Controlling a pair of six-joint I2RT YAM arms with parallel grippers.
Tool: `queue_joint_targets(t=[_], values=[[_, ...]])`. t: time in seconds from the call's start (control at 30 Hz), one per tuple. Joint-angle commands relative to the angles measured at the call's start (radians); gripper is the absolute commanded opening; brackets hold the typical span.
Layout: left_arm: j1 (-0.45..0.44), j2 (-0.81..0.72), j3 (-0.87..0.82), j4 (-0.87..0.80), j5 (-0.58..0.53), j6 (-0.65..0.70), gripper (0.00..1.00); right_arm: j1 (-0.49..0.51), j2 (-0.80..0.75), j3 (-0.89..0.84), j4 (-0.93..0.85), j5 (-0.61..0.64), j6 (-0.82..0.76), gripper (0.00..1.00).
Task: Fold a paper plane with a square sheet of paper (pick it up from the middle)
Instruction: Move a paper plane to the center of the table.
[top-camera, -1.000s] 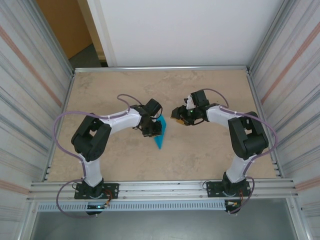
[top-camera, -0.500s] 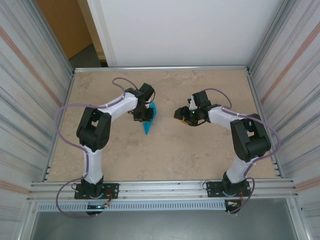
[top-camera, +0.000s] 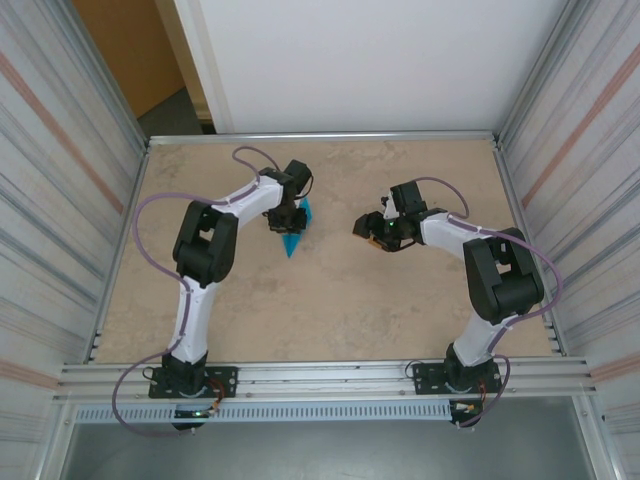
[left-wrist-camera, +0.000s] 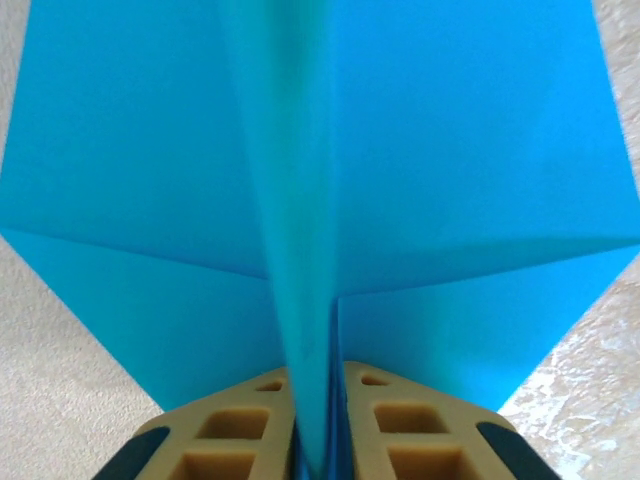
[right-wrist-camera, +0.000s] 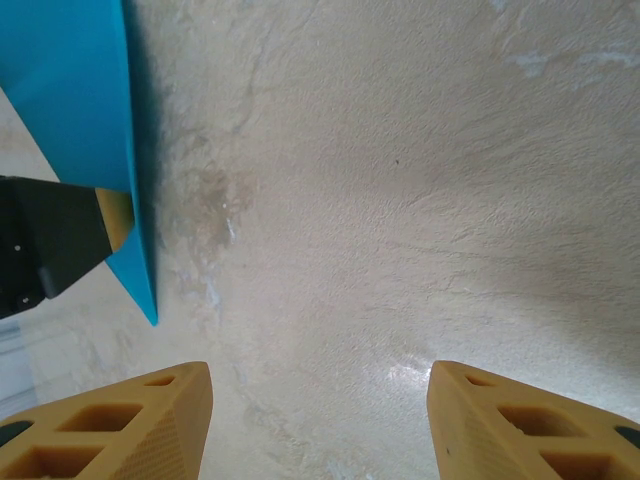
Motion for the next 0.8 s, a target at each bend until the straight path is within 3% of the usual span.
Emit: queue_joint_targets(t=[0.0,0.77], values=[[0.0,0.018,0.024,-0.028,-0.026,-0.012,0.19,-0.006,-0.031,-0.014,-0.013,0.004,-0.016,0.58],[-0.006,0.082,-0.013,-0.001,-0.031,-0.087,0.39,-0.01,-0.023,-0.023,-0.012,0.009,0.001,0.58]])
